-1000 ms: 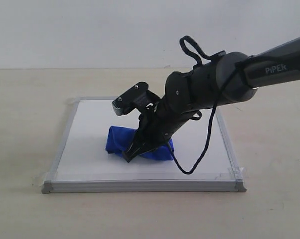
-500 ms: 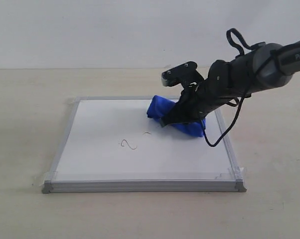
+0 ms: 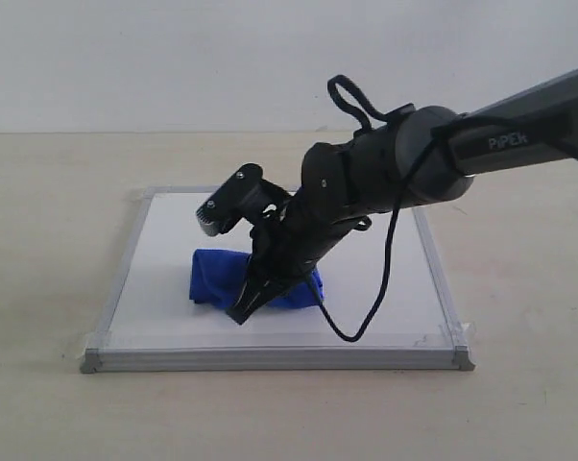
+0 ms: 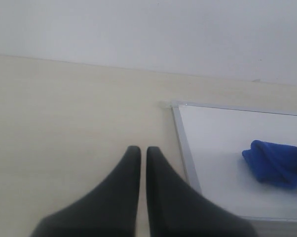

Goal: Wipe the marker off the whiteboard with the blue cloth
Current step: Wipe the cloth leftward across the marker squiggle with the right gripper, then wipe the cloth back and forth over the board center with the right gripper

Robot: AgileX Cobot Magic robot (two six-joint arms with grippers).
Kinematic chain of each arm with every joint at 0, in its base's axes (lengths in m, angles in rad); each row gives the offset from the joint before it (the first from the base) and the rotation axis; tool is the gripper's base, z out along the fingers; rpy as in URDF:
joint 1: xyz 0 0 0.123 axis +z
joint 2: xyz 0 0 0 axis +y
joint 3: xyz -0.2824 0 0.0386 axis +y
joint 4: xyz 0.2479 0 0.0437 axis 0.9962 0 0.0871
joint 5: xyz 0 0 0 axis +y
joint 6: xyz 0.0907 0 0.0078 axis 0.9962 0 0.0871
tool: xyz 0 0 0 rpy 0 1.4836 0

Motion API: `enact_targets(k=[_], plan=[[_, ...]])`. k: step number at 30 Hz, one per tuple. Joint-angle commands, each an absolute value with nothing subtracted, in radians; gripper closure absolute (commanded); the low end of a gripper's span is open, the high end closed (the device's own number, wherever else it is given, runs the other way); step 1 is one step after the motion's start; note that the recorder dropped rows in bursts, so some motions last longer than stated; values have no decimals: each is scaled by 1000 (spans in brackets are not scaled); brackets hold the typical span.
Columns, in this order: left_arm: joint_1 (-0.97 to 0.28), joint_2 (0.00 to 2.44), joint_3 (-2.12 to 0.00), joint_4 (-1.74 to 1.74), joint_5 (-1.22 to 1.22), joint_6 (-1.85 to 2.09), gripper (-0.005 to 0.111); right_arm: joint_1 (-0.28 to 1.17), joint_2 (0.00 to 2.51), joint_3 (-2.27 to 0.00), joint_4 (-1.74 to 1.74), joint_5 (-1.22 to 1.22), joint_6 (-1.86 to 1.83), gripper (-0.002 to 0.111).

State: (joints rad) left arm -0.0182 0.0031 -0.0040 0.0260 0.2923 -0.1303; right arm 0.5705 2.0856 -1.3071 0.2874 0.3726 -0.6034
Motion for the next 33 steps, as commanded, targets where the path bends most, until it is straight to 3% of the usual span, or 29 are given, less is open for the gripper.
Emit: enact_targets(k=[1, 9, 14, 22, 26, 30, 33], plan=[[-21, 0, 0, 18, 295, -125, 102, 569, 2107, -1333, 299, 392, -590, 108], [-21, 0, 0, 18, 295, -125, 102, 420, 2180, -1457, 122, 407, -338, 108], [-21, 0, 0, 18, 295, -125, 102, 419, 2217, -1520, -49, 455, -131, 108], [-21, 0, 0, 18, 295, -125, 102, 570, 2232, -1527, 302, 670, -500, 108], [-21, 0, 0, 18, 295, -125, 102, 573, 2212, -1527, 508, 760, -723, 108], [-21, 0, 0, 18, 295, -125, 102, 517, 2207, -1527, 286, 648, -530, 108], [-21, 0, 0, 18, 295, -125, 102, 455, 2207, -1527, -75, 567, -109, 108]])
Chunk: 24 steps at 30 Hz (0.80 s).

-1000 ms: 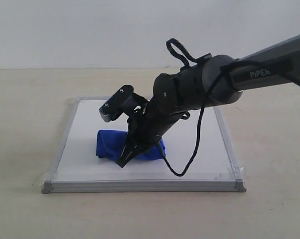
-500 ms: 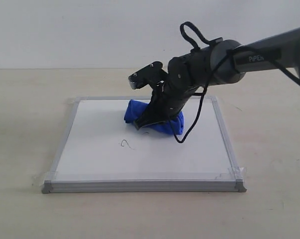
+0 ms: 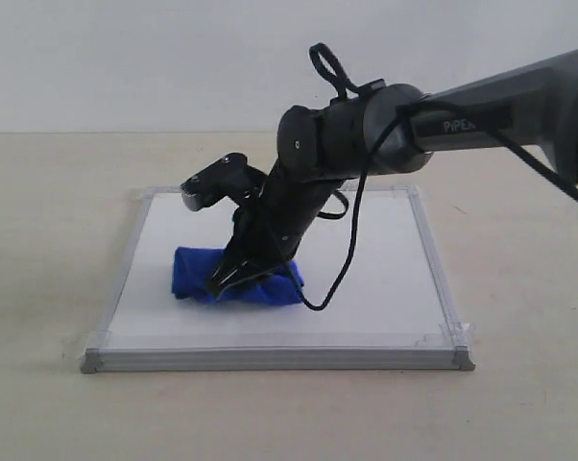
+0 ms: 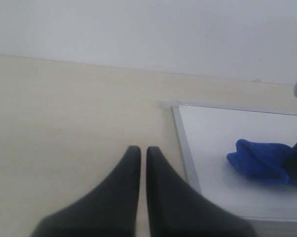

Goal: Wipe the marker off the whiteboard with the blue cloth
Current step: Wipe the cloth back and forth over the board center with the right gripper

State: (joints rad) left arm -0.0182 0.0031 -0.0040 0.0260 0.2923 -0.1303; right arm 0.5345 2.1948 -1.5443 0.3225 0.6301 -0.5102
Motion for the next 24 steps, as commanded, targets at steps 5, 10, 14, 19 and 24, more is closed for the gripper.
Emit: enact_targets(k=[5, 10, 14, 19, 24], plan=[[-21, 0, 0, 18, 295, -125, 102, 428, 2207, -1527, -316, 601, 139, 108], [-21, 0, 0, 18, 295, -125, 102, 491, 2207, -1527, 89, 632, -243, 108], [-21, 0, 0, 18, 295, -125, 102, 558, 2207, -1527, 615, 782, -801, 108], [-21, 0, 0, 18, 295, -125, 102, 478, 2210, -1527, 12, 458, -122, 108], [-21, 0, 0, 18, 295, -125, 102, 514, 2235, -1527, 70, 467, -168, 108]])
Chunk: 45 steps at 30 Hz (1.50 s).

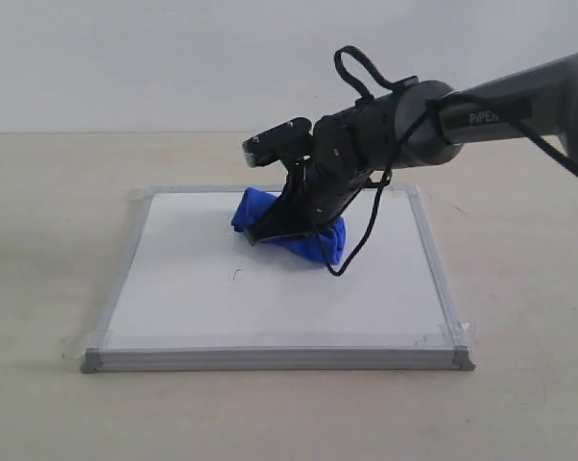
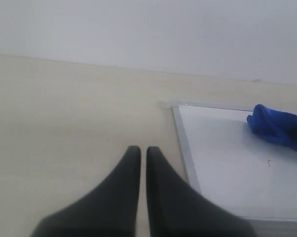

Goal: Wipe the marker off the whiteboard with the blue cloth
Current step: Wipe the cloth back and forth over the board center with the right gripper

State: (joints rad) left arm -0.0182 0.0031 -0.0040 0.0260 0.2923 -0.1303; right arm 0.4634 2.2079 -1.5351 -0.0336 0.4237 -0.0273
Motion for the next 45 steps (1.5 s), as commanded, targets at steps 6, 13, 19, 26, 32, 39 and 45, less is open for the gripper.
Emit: enact_targets(k=[6, 13, 19, 26, 32, 39, 45], plan=[[-21, 0, 0, 18, 295, -125, 102, 618, 2241, -1567, 436, 613, -587, 108], [-21, 0, 0, 18, 295, -125, 102, 532, 2245, -1609, -20, 557, -198, 108], [-21, 0, 0, 18, 295, -125, 102, 475, 2263, -1609, -283, 679, 46, 108], [-21, 0, 0, 18, 295, -125, 102, 590, 2265, -1609, 221, 680, -431, 108], [-21, 0, 0, 18, 295, -125, 102, 660, 2265, -1609, 373, 683, -675, 108], [-21, 0, 0, 18, 295, -125, 102, 564, 2255, -1609, -37, 634, -237, 108], [-21, 0, 0, 18, 295, -125, 102, 462, 2160, -1553, -47, 583, -141, 108]])
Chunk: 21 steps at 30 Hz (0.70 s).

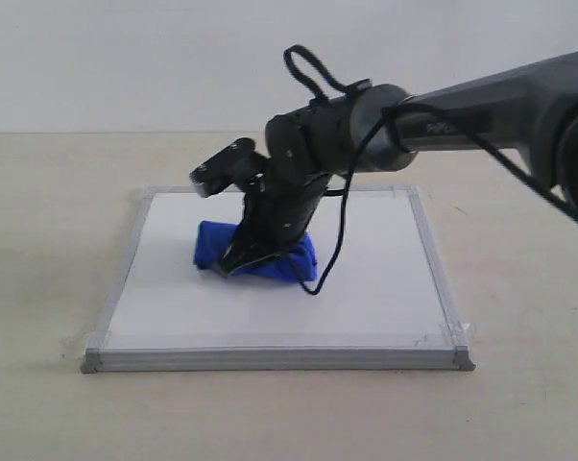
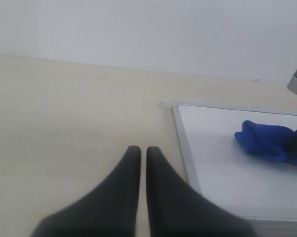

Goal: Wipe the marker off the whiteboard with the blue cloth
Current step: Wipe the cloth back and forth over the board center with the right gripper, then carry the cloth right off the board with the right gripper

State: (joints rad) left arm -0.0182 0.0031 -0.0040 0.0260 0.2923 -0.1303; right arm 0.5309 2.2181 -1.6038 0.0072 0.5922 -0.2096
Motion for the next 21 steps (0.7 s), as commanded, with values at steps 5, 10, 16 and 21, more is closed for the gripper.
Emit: enact_targets(k=[5, 10, 16, 21], plan=[[-21, 0, 0, 18, 295, -125, 102, 378, 2031, -1443, -40, 510, -41, 108], [-21, 0, 0, 18, 295, -125, 102, 259, 1927, -1330, -46, 451, 143, 108], [-21, 0, 0, 18, 295, -125, 102, 174, 1905, -1276, -160, 529, 379, 108], [-21, 0, 0, 18, 295, -125, 102, 172, 1906, -1276, -315, 600, 586, 108]])
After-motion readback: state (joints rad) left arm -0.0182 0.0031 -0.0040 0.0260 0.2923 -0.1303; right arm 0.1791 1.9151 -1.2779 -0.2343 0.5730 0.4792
